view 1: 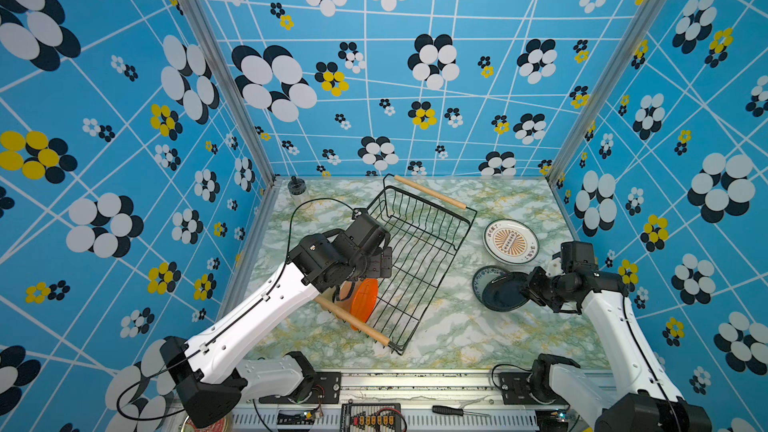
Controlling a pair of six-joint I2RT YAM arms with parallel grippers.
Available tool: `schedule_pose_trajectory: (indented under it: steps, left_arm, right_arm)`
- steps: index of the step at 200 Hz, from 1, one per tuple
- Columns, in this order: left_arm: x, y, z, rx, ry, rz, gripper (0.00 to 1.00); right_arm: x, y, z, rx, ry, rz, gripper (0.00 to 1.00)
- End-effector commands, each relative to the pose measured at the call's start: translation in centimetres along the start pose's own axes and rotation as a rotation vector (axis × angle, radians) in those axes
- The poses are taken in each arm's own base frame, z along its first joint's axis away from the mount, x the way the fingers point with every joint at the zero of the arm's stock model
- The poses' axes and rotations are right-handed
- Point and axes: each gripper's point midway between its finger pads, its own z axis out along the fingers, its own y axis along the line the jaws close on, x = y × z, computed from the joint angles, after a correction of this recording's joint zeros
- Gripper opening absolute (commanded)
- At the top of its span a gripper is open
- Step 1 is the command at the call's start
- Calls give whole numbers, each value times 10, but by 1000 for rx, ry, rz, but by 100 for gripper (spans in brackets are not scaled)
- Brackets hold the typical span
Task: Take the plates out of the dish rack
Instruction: 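Lower the black plate onto the blue-patterned plate with the right gripper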
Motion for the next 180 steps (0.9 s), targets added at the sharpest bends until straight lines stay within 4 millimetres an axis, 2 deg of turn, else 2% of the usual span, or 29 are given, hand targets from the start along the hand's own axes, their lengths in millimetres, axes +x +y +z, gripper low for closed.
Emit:
schedule_pose_trajectory:
  steps: [1, 68, 180]
  left_arm:
    - [-1, 0, -2, 27, -22, 4, 99]
    - [-1, -8, 5, 68, -30, -24, 99]
    - [10, 1, 6, 50, -13, -40, 99]
  right_arm:
    - [-8, -2, 7, 4, -17, -7, 0]
    - [-17, 0, 24, -6, -3, -16, 0]
    - [-23, -5, 42, 11, 7, -22, 1]
